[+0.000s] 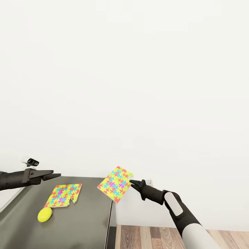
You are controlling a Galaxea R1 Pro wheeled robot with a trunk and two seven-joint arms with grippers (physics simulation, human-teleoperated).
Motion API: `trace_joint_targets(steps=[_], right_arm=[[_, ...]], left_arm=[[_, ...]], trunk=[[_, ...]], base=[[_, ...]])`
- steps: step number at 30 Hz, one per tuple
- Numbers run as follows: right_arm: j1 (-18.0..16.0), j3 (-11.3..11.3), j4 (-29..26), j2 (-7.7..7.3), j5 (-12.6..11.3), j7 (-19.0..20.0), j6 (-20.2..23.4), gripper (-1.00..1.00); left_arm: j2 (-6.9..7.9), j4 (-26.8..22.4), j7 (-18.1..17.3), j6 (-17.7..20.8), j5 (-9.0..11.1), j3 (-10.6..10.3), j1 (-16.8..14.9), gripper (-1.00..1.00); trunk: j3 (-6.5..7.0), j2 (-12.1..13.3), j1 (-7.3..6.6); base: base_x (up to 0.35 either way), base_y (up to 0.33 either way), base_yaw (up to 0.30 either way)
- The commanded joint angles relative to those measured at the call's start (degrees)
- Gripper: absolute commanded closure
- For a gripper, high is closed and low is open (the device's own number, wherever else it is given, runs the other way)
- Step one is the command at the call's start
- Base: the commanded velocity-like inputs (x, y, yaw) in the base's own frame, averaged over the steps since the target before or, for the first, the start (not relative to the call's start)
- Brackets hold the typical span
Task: Put all the toys in the child's room - the three board games (two on the bed and one on the table), the two jigsaw puzzles on the table, and the tennis ball on the table - inside the toy box on the table in the child's room.
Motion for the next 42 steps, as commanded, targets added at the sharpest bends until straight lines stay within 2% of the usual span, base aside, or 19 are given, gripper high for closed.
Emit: trace_joint_targets(steps=[1, 10, 26, 34, 42], right_arm=[[-0.1, -0.3, 0.0, 0.06, 0.1, 0.1, 0.3, 1.00], [-0.1, -0.3, -0.1, 0.11, 0.2, -0.1, 0.2, 1.00], [-0.1, -0.4, -0.2, 0.03, 0.1, 0.0, 0.2, 1.00], [-0.1, -3.8, -0.2, -0.05, 0.2, 0.2, 0.2, 1.00], [-0.1, -3.9, -0.2, -0.06, 0.2, 0.1, 0.3, 1.00]], left_arm=[[0.02, 0.0, -0.2, 0.6, 0.0, -0.1, 0.0, -1.00], [-0.07, -2.2, -0.2, 0.8, 0.2, -0.2, 0.0, -1.00], [-0.08, -2.5, -0.2, 0.8, 0.0, -0.2, 0.0, -1.00], [-0.12, -2.5, -0.2, 0.8, 0.0, -0.3, 0.0, -1.00], [-0.13, -2.5, -0.2, 0.8, 0.0, -0.4, 0.0, -1.00]], trunk=[[0.11, 0.4, -0.22], [1.72, 4.0, -2.20], [4.60, 10.4, -5.71], [6.03, 13.6, -7.47], [7.59, 16.8, -9.22]], base=[[0.000, 0.000, 0.000], [-0.087, 0.000, 0.000], [-0.041, 0.000, 0.000], [0.000, 0.000, 0.000], [0.000, 0.000, 0.005]])
